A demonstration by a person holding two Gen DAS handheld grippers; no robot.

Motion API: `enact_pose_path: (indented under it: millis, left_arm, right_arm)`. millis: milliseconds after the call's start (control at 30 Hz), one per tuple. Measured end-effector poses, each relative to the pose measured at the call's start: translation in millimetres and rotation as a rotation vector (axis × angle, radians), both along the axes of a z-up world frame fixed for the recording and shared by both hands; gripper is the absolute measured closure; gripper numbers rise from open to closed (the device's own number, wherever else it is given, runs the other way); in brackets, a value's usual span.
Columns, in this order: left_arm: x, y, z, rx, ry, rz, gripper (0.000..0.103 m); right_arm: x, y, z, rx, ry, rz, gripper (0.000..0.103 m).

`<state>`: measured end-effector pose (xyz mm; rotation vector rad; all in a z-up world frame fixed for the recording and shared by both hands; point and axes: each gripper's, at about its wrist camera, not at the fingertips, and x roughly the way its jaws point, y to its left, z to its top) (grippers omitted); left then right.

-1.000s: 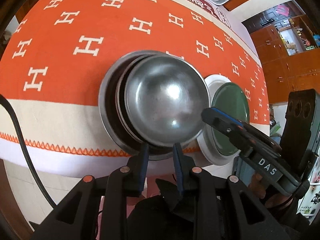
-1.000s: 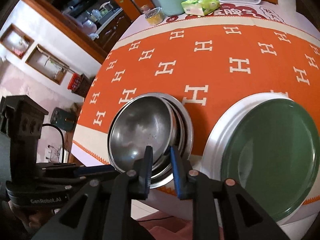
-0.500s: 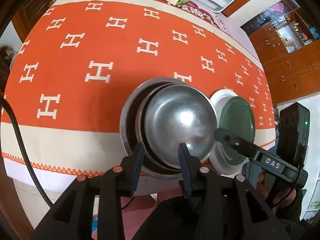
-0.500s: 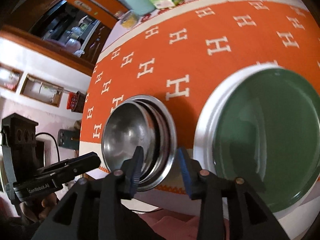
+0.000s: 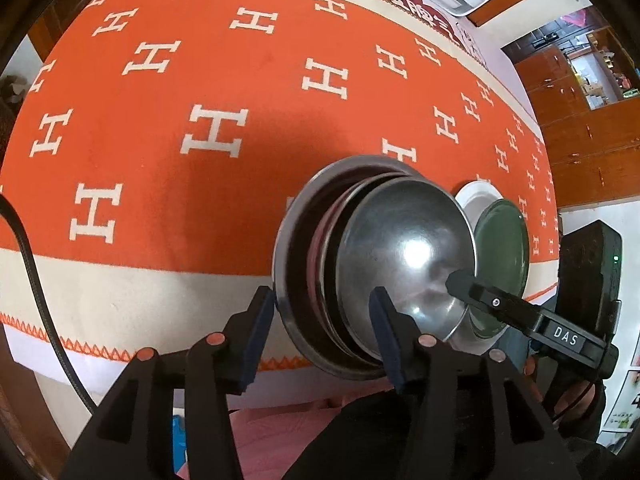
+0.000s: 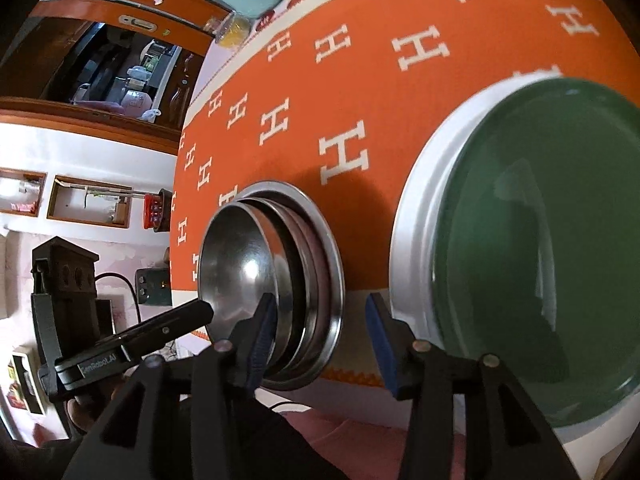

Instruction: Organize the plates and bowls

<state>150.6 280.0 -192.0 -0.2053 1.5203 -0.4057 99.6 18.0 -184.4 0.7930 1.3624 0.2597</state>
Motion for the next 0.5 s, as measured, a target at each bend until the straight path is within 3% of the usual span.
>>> enact_pose_path:
  millis: [200,300,433,500]
  left_arm:
    - [8,-3,-22,-0.009,0.091,-0.010,0.055]
    - [11,-4,-29,-0.010,0.113,-0.015,0.059]
    - [13,-5,-33,-0.027,0.127,-0.015,0.065]
    - [15,-6,-33,-0.018,0.126,-0.019,0.065]
  right_arm:
    - [5,4,-8,0.014,0.035,0.005,0.057]
    - [7,4,-10,0.015,0.038,0.000,0.058]
    - [11,7,-9,0.032,0.026,0.014,0.070]
    - [13,10,-7,0.020,0.022,0.025,0.070]
